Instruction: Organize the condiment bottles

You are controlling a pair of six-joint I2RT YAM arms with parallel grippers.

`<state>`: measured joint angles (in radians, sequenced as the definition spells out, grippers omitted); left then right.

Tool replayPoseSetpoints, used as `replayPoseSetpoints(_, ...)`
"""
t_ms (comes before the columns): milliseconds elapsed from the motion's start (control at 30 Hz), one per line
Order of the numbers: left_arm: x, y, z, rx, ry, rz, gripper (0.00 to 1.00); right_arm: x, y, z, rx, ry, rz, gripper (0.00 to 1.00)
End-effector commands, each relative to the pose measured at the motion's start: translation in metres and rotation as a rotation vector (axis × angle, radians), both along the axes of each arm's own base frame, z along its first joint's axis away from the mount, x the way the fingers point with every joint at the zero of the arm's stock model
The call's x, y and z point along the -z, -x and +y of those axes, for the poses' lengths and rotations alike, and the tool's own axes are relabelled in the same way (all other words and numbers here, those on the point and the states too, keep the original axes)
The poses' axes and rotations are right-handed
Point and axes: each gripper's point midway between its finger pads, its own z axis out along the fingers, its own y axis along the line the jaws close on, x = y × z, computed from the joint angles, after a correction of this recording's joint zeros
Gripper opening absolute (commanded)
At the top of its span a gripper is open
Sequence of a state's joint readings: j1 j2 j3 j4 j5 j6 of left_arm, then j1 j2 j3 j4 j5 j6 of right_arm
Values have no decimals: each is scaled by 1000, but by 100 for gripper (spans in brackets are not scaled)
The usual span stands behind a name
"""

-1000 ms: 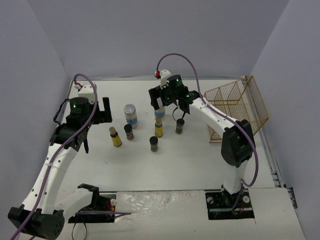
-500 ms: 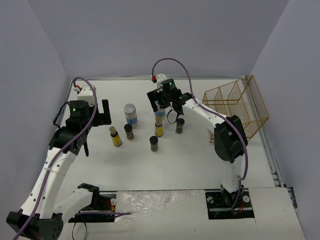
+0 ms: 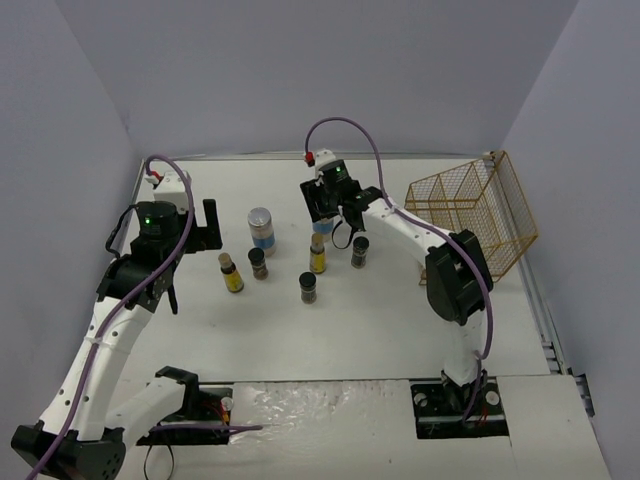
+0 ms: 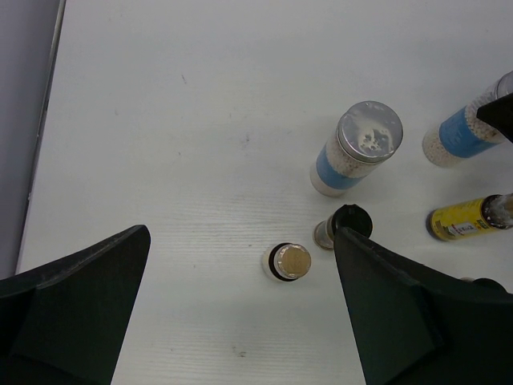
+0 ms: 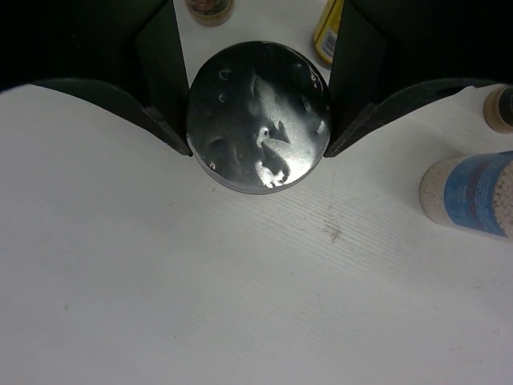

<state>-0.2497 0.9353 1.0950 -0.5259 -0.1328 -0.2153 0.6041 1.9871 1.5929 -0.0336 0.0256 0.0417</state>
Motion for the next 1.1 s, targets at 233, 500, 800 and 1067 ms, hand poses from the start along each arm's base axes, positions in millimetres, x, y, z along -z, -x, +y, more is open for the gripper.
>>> replayPoseSetpoints(233, -26, -5, -1, -7, 13, -91, 97, -254, 12, -118, 485, -189, -464, 0)
replayPoseSetpoints(500, -24, -5, -4, 0, 13, -89, 97, -268, 25, -252, 901, -210, -506, 0)
replayPoseSetpoints(800, -25, -3, -6, 8, 13, -94, 97, -269, 43, -360, 1151, -217, -534, 0)
replayPoseSetpoints(1067, -26, -1, -11, 24, 12, -98, 97, -253, 45, -397, 1211, -221, -503, 0)
